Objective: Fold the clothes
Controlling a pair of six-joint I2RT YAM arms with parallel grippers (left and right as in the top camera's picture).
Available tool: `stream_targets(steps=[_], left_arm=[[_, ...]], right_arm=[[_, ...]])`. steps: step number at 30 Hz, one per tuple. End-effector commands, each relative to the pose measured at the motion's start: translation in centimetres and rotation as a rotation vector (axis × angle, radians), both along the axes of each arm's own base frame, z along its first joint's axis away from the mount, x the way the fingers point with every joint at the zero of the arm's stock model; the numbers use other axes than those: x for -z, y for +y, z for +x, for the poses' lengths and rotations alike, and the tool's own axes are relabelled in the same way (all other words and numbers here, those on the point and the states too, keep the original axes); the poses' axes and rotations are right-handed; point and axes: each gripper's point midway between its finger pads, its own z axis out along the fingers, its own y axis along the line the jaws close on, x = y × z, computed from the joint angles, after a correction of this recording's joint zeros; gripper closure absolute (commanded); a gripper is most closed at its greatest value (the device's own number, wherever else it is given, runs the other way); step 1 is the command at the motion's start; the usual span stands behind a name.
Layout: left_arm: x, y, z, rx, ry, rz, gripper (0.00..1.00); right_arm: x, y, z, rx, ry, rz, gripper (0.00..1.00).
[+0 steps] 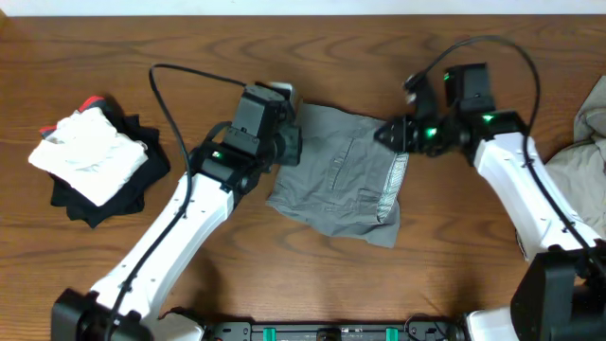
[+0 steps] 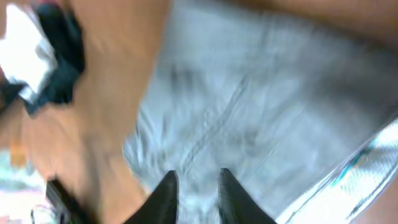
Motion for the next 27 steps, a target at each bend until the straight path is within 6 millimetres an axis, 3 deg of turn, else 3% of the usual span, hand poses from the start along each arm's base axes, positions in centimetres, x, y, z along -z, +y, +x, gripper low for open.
stream_targets(steps=[1, 6, 12, 20, 24, 27], left_arm=[[3.5, 2.0, 2.6, -0.088, 0.021, 0.075, 0.93], [8.9, 2.4, 3.9, -0.075, 0.151, 0.018, 0.93], [14.3, 2.0, 1.4, -0.039, 0.380, -0.044, 0.93], [15.5, -0.6, -4.2, 0.052, 0.612, -0.108, 0.93], [15.9, -1.3, -6.0, 0.078, 0.662, -0.081, 0.94], [16.1, -1.5, -7.8, 0.092, 0.719, -0.053, 0.94]], right_arm=[[2.6, 1.1, -2.7, -0.067, 0.082, -0.097, 0.83], [4.7, 3.1, -6.6, -0.162, 0.171, -0.153, 0.81], [6.9, 4.4, -10.3, -0.242, 0.237, -0.200, 0.73], [11.4, 1.3, -13.2, -0.148, 0.349, -0.349, 0.72], [12.6, 0.7, -13.9, -0.125, 0.366, -0.356, 0.72], [13.4, -0.9, -13.9, -0.066, 0.372, -0.438, 0.71]])
